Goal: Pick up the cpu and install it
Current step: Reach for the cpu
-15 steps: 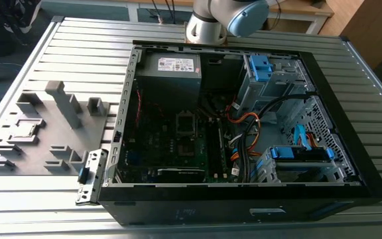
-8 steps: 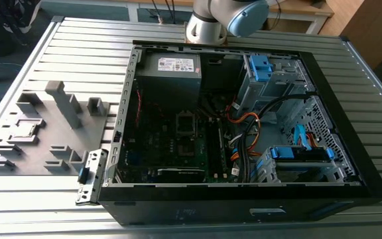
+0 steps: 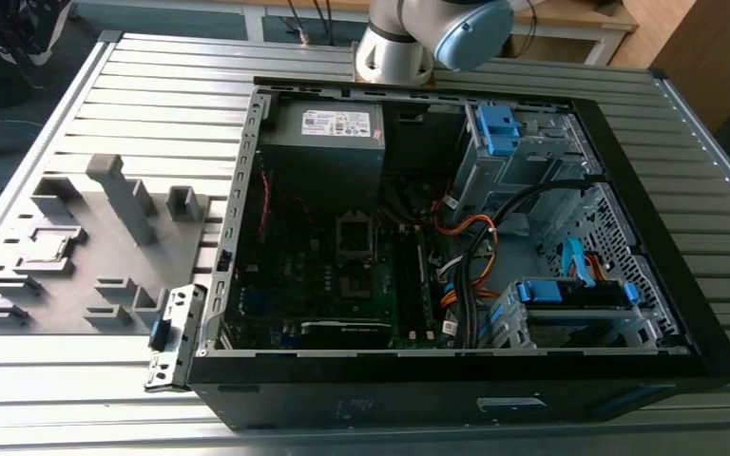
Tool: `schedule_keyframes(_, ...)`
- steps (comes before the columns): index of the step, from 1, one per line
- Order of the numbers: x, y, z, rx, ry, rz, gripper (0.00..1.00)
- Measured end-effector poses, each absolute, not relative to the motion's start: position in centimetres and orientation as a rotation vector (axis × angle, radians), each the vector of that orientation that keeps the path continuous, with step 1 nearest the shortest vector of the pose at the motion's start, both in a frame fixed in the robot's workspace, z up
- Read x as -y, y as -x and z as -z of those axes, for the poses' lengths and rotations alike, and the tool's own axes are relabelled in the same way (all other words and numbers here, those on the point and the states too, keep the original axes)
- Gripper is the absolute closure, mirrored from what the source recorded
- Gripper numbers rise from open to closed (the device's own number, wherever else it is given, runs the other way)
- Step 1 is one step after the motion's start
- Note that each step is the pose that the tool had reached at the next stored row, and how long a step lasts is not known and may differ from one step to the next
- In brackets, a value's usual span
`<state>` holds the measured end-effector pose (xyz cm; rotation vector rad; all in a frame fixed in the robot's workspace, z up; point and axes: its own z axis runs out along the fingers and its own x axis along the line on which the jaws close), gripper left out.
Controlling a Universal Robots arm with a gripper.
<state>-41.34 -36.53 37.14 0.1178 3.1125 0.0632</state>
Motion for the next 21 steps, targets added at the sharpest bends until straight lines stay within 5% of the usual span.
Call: schedule_keyframes(21, 37.4, 42.9, -36.9, -3.113, -0.118, -0.058, 0.89)
